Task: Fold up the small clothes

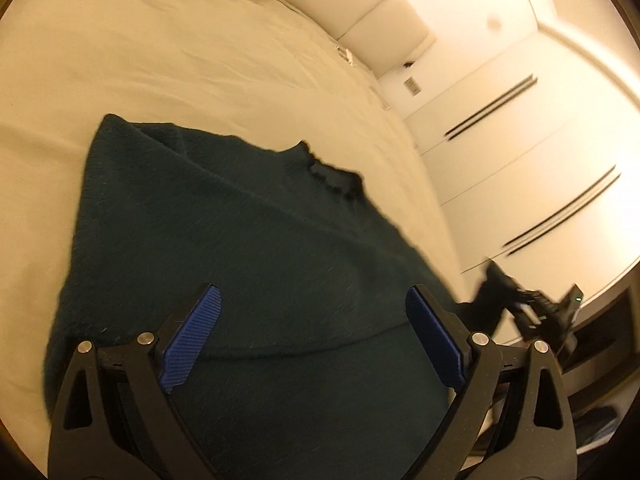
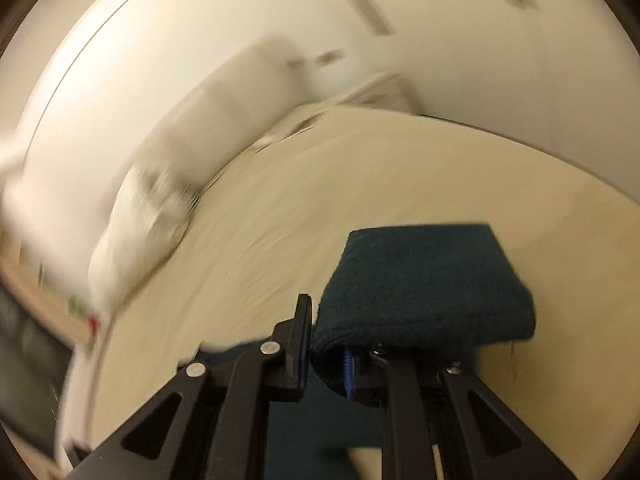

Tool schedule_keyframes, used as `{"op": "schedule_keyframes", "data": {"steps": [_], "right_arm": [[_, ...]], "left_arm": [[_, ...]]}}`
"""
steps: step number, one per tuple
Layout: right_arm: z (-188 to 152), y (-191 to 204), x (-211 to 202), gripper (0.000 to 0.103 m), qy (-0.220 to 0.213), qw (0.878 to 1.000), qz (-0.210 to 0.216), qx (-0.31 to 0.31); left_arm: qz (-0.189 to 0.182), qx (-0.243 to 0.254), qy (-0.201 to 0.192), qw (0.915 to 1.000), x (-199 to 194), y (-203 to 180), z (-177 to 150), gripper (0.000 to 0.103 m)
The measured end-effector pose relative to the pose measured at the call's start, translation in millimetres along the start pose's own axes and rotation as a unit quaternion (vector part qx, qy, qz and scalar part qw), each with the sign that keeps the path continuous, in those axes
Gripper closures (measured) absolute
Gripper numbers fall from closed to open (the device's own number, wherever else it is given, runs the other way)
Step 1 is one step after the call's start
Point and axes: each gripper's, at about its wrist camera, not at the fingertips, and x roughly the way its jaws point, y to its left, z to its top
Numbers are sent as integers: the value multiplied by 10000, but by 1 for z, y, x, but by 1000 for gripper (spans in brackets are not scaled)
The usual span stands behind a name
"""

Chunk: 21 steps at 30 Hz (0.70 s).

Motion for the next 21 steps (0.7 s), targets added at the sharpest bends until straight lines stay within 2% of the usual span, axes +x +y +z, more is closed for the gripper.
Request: {"op": "schedule_keyframes", "data": {"steps": [3,7,10,13,16,18,20,21], "right_arm": [[-47,100,60,90,596,9897,405,-1237],[-103,161,106,90,1026,9743,662,-1893],[-125,166,129,90,1350,9687,686,-1968],[-145,161,128,89,1510,9677,685,-1898],[-147,153,119,89,1533,9687,839,-1764],[-147,147,113,89,1545,9694,838,-1714],[-149,141,98,88,1574,9710,950,-1528],[-148,136,95,83,1589,9720,1061,-1368]], "left_arm": [[-302,-289,172,9990,10,7,9,8],[-687,-731,424,9941,21,18,11,8],[-878,-1031,553,9892,33,24,12,8],[-804,-1022,624,9895,35,26,10,8],[-747,-1104,676,9888,39,27,12,8],[-600,-1139,675,9894,40,27,19,8],[-339,-969,574,9931,40,21,30,8],[-217,-836,553,9947,40,17,35,8]]}}
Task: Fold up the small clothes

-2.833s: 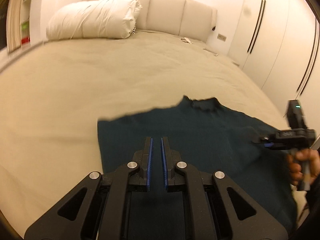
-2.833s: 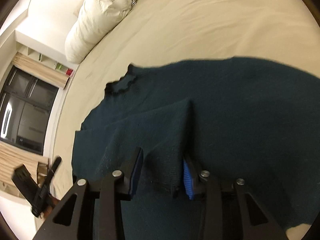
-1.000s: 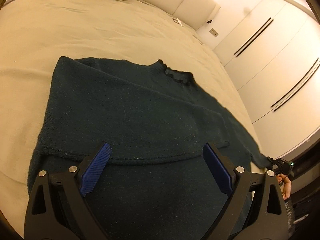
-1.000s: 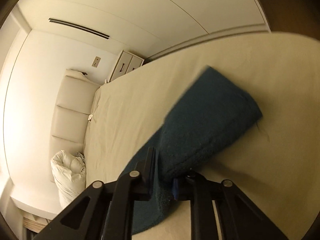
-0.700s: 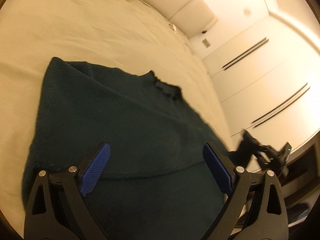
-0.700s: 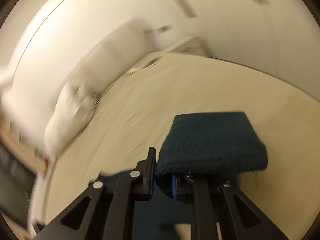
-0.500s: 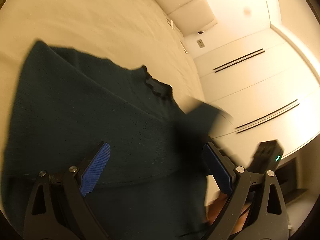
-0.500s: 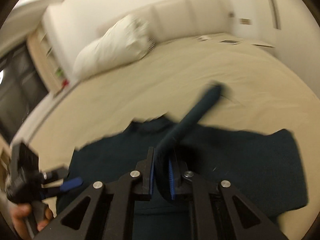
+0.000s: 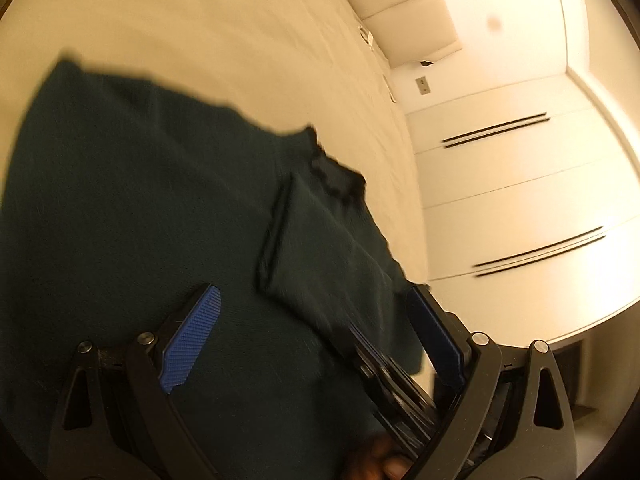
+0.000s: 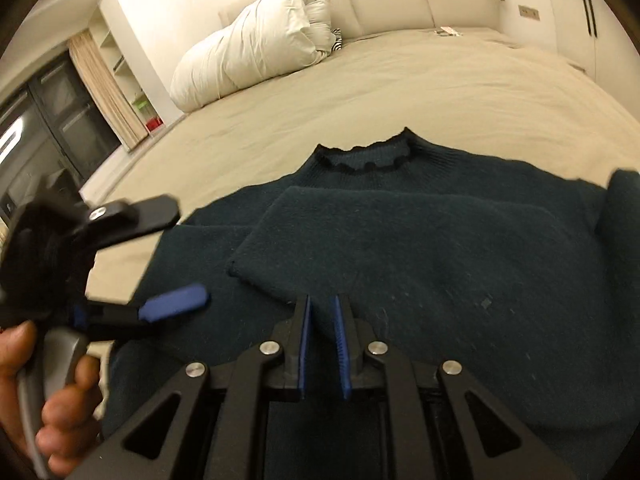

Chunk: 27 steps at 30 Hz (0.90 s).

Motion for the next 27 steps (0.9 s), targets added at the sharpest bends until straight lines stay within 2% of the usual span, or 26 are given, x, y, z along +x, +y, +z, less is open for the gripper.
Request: {"op": "schedule_keyframes", "data": {"steps": [1,3,5,8,10,12,14,15,17,21,24,27], "right_arm": [[-3,-4,-9,74,-61,9997,152,176],[-9,-17,-22,58,-232,9971,407,593],[-18,-32,-38,56,-367,9904,742,1106],[-33,-59,-57,53,-529,9756,1131,1806],[-44,-79,-68,47,-625,9619,1335,2303],[-53,-97,-76,44,-740,9468,1490,2755],[-62,-114,-86,38,-866,9313,1560,3177],[-65,-121,-89,31,-928,9252,1545,3339],[-69,-136,-95,28,-1075,9119,1478,3675],[-75,-158,-93,29,-1154,8841,1597,4238],[-71,-171,-90,29,-1314,8697,1689,4448],[-63,-183,-85,28,-1487,8516,1799,4693]], "left_arm": [[69,60,29,10000,1,-2,3,8],[170,171,331,9992,15,-6,8,8],[203,135,503,9984,29,-5,8,9],[236,177,548,9981,42,-6,8,10],[224,159,645,9975,49,-7,11,22],[285,95,745,9968,55,-7,13,53],[252,-64,856,9960,63,-3,14,76],[181,-124,902,9957,66,-1,13,82],[175,-106,886,9959,68,2,10,95],[86,64,585,9982,52,-1,0,96],[192,484,176,9985,31,-11,-10,96],[213,609,-177,9978,10,-7,-17,96]]}}
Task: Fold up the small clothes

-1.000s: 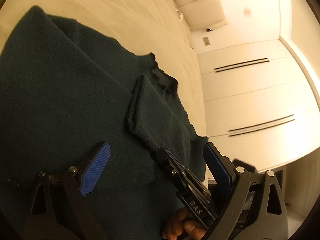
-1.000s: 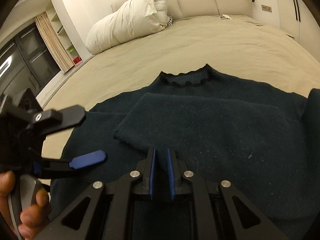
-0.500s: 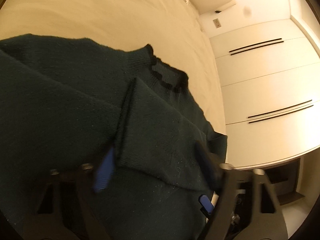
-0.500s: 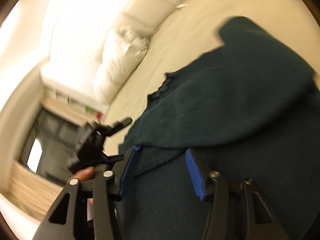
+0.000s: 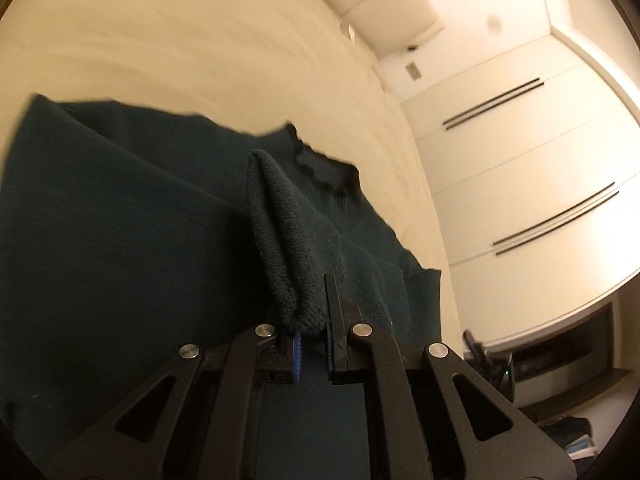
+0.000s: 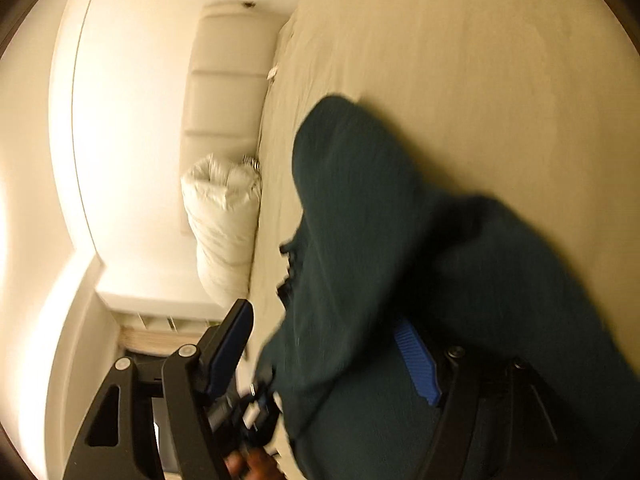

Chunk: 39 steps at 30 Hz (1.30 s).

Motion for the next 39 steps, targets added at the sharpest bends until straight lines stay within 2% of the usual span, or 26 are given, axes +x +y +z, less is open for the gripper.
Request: {"op": "schedule_keyframes", "data": {"steps": [3,5,8,11,15,18,21,25,28,32,36,39], "right_arm": [[16,2,1,29,-283,9995,113,62],[28,-2,2,29,-406,9984,285,280],[38,-8,7,29,-414,9976,324,443],[34,-1,12,27,-390,9985,306,225],[25,6,14,27,-197,9996,165,-143],[27,4,23,28,-138,9998,36,-142],[28,4,29,31,34,9993,-243,-292],[23,8,34,32,104,9975,-374,-591],[22,9,30,32,156,9971,-436,-602],[11,12,9,32,271,9954,-713,-574],[-2,14,-35,30,117,9971,-632,-403],[-4,30,-52,30,-22,9969,-514,-595]], "left_arm": [[59,-47,-199,9998,-14,15,-6,96],[83,-73,-195,9997,-17,25,-11,96],[141,-147,-139,9997,-15,38,-20,96],[173,-83,-201,9996,-19,42,-27,96],[282,56,-248,9993,-23,45,-29,96],[357,129,-256,9990,-15,40,-27,96],[408,158,-290,9986,-16,34,-27,96],[500,184,-132,9985,-15,42,-28,96],[438,107,-66,9990,-12,47,-27,94],[439,20,142,9989,-14,46,-26,94],[573,-101,318,9978,-28,47,-30,93],[765,-255,384,9960,-43,47,-33,93]]}}
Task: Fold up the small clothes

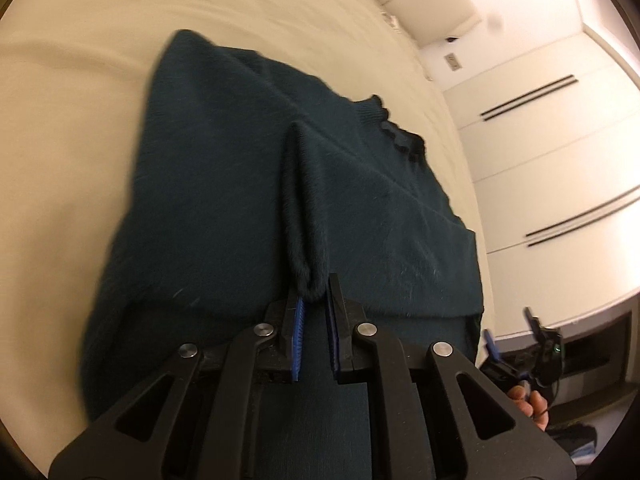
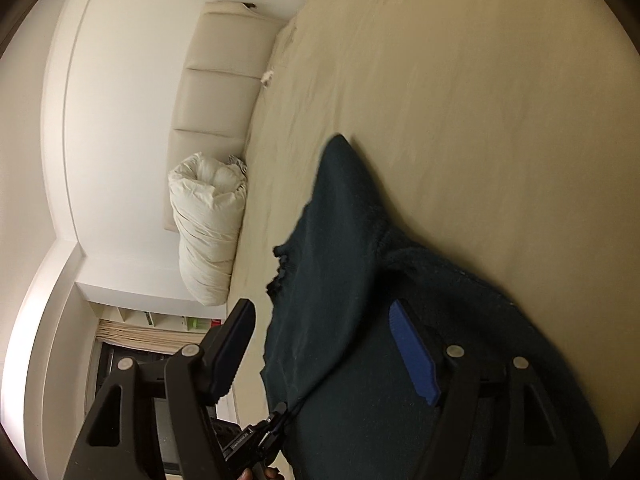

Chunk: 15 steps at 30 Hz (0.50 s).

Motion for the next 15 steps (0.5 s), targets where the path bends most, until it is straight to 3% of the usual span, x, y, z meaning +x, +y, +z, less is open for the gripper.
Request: {"op": "schedule_keyframes", "data": {"steps": [2,4,8,10,12,14,15], "right_arm": [[6,19,3,30,18,9995,111,-306],[12,38,16,30,151,9976,215,-645],[23,57,66,30,689,9908,515,-1042],[26,51,90,30,908,9900,343,-1020],[27,43,110,30,1093,9872,248,-1138],[34,16,122,41,1002,9891,-228,-1053],[39,2,123,64,1000,9905,-200,-917]], "left_arm": [[440,50,-104,9990,-14,-6,-2,93],[907,361,-533,9938,-30,-24,-2,93],[1118,1140,-1069,9814,-38,-68,0,93],[915,1580,-997,9781,-18,-87,5,93],[1076,1832,-807,9738,9,-92,10,93],[1216,1774,-431,9756,42,-79,14,93],[1155,1747,-400,9770,49,-71,13,93]]}}
